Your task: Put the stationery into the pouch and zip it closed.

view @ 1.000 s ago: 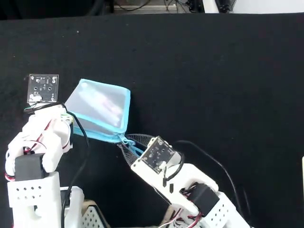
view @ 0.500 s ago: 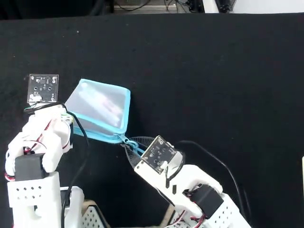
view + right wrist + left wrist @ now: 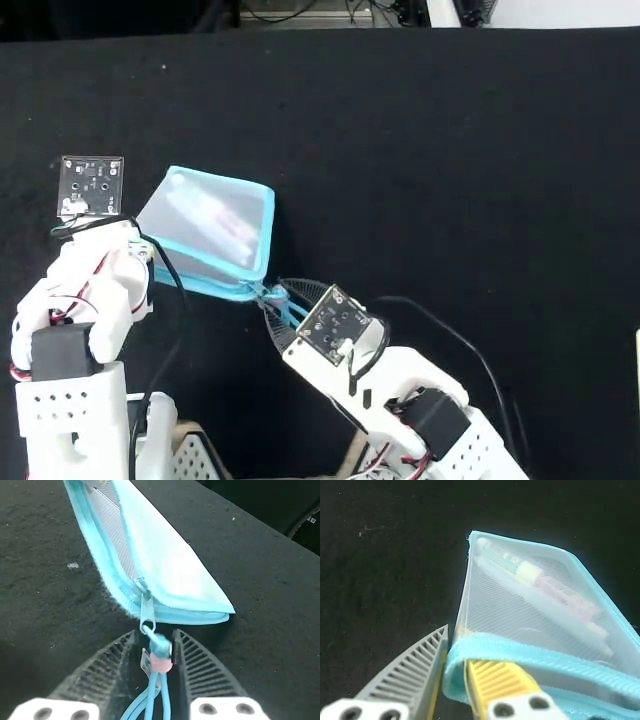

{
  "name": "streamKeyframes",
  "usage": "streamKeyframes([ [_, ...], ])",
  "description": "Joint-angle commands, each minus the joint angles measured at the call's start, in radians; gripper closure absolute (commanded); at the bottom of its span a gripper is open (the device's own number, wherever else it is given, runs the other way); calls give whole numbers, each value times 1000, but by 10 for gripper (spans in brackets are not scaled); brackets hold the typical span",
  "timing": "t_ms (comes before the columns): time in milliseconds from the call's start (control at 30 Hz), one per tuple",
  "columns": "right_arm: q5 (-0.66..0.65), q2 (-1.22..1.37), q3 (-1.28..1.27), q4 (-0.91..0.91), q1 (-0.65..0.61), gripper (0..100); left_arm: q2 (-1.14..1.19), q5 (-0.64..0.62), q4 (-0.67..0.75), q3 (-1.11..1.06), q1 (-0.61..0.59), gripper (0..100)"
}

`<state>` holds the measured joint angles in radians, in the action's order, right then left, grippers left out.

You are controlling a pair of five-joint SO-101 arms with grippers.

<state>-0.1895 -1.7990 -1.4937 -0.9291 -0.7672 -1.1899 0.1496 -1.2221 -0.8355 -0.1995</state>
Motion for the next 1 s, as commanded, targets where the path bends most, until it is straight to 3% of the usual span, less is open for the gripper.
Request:
streamKeyframes([
  [0, 3, -163, 42, -2, 11, 917, -9, -9, 25, 15, -12, 970],
  [200, 2, -163, 41, 0, 11, 955, -9, -9, 26, 5, -12, 970],
  [533, 2, -162, -56, 89, 14, 844, -9, -9, 26, 5, -12, 970],
  [967, 2, -159, -122, 192, 11, 848, -9, -9, 26, 8, -12, 970],
])
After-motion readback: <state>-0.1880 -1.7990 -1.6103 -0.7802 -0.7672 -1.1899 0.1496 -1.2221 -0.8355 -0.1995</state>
